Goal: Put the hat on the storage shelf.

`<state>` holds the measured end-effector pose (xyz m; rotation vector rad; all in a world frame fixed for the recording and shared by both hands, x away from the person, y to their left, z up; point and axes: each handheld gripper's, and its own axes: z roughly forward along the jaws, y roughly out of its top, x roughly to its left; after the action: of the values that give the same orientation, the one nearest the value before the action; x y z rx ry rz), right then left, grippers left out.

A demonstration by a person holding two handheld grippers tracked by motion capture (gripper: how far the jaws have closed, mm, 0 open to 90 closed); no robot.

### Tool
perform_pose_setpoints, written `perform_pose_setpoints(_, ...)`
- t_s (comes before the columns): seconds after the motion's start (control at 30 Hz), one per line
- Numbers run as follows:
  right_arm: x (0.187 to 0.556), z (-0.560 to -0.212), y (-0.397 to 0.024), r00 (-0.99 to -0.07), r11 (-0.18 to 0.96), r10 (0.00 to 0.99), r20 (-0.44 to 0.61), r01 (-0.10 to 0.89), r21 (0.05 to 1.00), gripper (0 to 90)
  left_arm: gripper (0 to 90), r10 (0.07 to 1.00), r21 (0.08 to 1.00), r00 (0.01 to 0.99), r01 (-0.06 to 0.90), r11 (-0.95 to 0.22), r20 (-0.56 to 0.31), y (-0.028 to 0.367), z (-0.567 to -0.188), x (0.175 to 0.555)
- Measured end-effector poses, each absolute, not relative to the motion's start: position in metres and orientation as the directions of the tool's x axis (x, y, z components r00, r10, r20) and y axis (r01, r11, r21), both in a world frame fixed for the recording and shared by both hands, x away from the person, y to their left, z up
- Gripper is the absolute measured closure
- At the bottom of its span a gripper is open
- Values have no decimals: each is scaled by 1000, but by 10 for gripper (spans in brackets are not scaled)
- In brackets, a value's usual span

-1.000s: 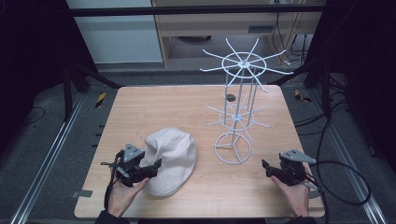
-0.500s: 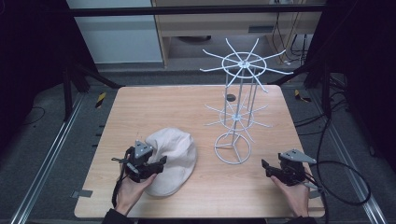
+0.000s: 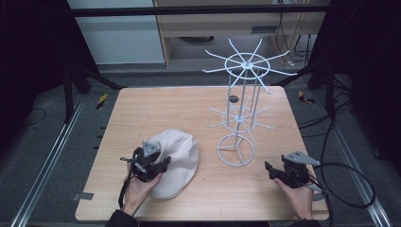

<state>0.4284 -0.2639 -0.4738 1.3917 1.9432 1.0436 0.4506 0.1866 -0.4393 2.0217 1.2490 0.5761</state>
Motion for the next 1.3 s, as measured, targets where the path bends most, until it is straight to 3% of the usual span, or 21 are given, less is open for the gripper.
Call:
perform_pose_setpoints(0.43,428,-474,-264,-330,170,944,20,536,827,291,860,901,725,433,622,-295,-5,189,-440,452)
perform_pose_setpoints(1.3,427,-473,-265,-330,169,944,18,528,832,294,877,876,880,479,439,-182,-58,223,-386,422)
